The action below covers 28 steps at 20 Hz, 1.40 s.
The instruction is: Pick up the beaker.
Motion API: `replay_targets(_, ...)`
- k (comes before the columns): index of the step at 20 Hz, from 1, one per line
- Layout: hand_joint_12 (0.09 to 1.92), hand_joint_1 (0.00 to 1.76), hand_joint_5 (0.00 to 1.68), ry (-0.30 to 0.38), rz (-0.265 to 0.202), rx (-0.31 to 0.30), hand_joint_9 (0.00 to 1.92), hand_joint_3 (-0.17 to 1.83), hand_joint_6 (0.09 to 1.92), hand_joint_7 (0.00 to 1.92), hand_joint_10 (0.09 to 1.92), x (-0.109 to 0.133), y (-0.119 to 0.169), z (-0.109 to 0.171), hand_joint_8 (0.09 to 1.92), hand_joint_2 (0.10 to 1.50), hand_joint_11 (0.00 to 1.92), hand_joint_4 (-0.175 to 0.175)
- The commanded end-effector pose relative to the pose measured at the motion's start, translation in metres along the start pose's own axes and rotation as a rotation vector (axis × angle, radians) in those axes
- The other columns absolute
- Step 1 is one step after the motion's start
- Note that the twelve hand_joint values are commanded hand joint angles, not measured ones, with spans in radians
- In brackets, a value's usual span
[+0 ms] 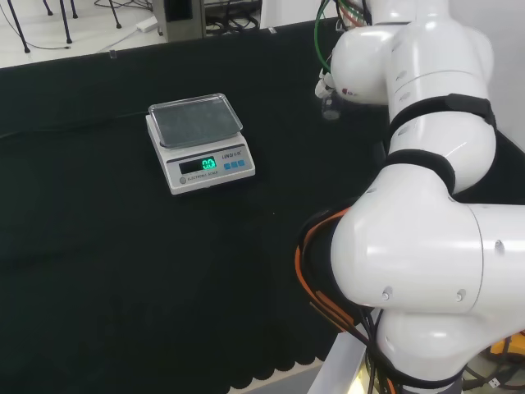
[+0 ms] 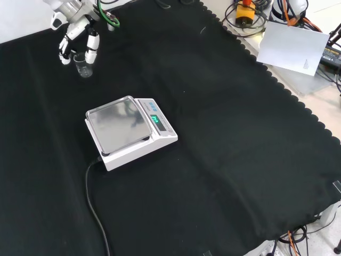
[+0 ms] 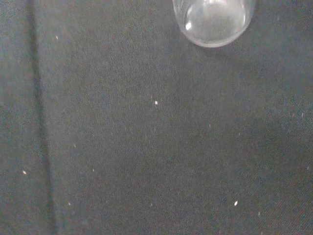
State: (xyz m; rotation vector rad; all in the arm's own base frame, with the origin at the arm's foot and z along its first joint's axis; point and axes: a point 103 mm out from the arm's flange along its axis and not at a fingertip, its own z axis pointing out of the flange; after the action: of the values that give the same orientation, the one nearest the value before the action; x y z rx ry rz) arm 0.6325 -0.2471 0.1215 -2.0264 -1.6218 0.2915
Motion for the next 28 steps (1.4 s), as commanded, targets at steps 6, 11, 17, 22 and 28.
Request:
replay_targets(6, 1.19, 1.09, 0.66, -0.019, 0.007, -0.005, 0.57, -0.17, 0.74, 0.22, 0.79, -0.002, 0.0, 0.013, 0.75, 1.05, 0.77, -0.115)
replay_targets(11, 0.9, 1.23, 0.74, -0.049, 0.0, -0.061, 0.84, -0.14, 1.0, 0.32, 0.67, 0.001, 0.0, 0.011, 0.84, 1.19, 0.95, -0.174)
replay_targets(17, 1.15, 1.34, 0.7, -0.084, -0.006, -0.112, 0.67, 0.0, 1.39, 0.44, 1.28, 0.003, -0.008, 0.001, 1.04, 1.22, 0.83, -0.175)
replay_targets(22, 1.41, 1.53, 0.66, -0.074, -0.044, -0.071, 0.56, 0.0, 1.45, 0.46, 1.47, 0.006, -0.019, -0.023, 1.15, 1.2, 0.8, -0.175)
replay_targets(28, 1.42, 1.54, 0.66, -0.081, -0.091, -0.062, 0.57, 0.0, 1.44, 0.49, 1.48, 0.008, -0.039, -0.063, 1.18, 1.2, 0.8, -0.175)
